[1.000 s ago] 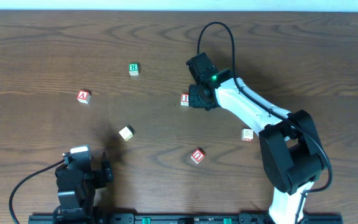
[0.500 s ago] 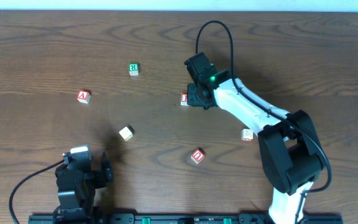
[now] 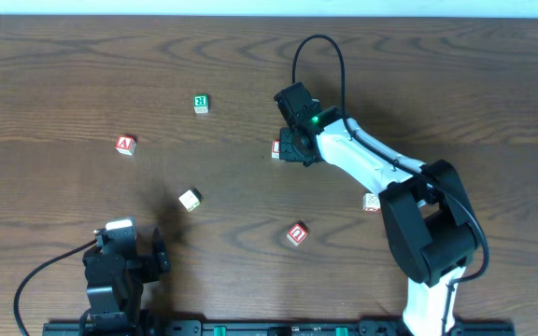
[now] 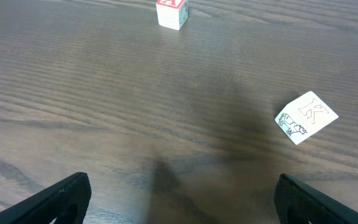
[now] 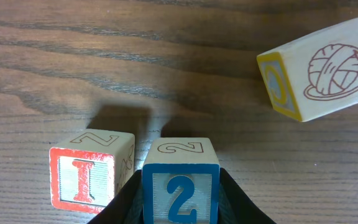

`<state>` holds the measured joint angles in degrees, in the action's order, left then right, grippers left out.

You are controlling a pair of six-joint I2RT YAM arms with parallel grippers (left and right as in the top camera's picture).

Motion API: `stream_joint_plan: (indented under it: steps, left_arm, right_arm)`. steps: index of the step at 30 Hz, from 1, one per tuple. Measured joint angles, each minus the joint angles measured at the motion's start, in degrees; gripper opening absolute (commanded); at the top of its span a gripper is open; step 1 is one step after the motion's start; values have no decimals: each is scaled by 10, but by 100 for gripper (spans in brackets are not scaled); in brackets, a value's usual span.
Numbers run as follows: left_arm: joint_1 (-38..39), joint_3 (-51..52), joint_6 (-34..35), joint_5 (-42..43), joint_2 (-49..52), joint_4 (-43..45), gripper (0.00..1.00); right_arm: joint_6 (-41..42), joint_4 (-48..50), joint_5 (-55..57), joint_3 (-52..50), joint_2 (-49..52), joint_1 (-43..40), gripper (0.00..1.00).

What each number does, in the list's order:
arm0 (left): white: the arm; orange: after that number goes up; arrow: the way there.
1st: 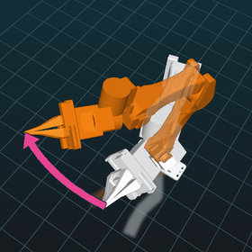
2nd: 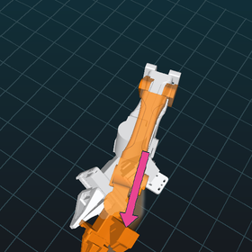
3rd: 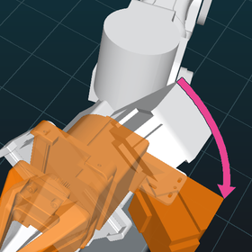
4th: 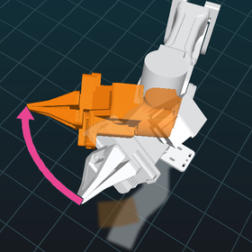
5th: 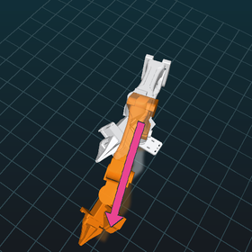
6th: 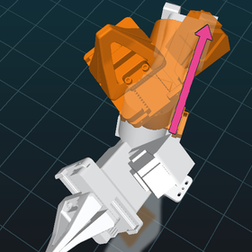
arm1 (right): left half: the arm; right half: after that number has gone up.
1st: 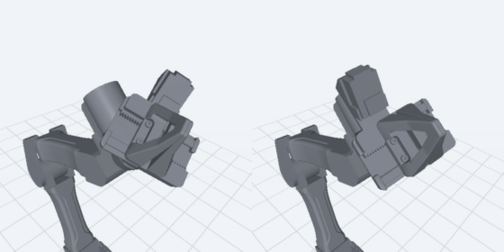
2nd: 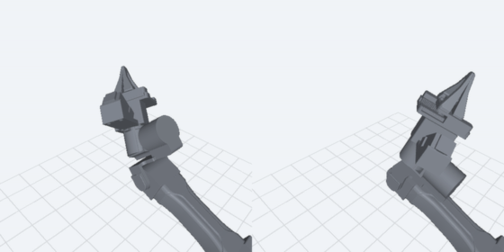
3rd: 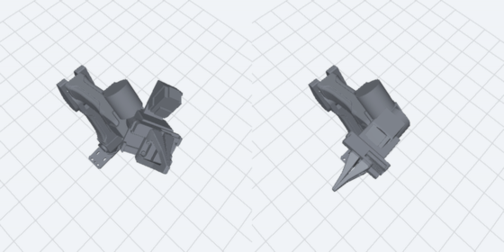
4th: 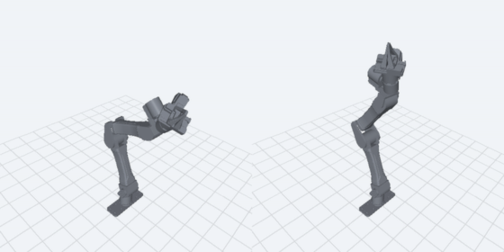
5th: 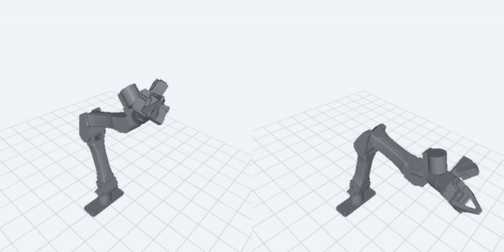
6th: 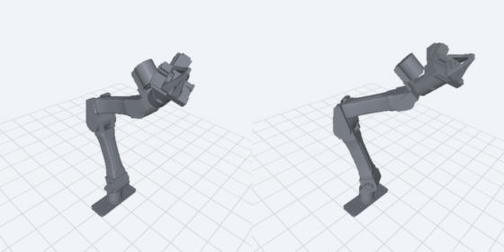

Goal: Spell out Ai2
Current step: 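Lower the 2 block beside the I block and adjust its position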

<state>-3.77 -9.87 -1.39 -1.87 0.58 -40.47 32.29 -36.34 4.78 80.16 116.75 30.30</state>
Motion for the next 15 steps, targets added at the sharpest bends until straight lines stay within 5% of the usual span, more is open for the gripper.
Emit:
stream_joint_plan:
  steps: [8, 15]
  left_arm:
    - [0, 0, 0, 0, 0, 0, 96]
    - [0, 0, 0, 0, 0, 0, 95]
  right_arm:
    - [3, 2, 0, 0, 0, 0, 36]
    - [4, 2, 0, 0, 0, 0, 36]
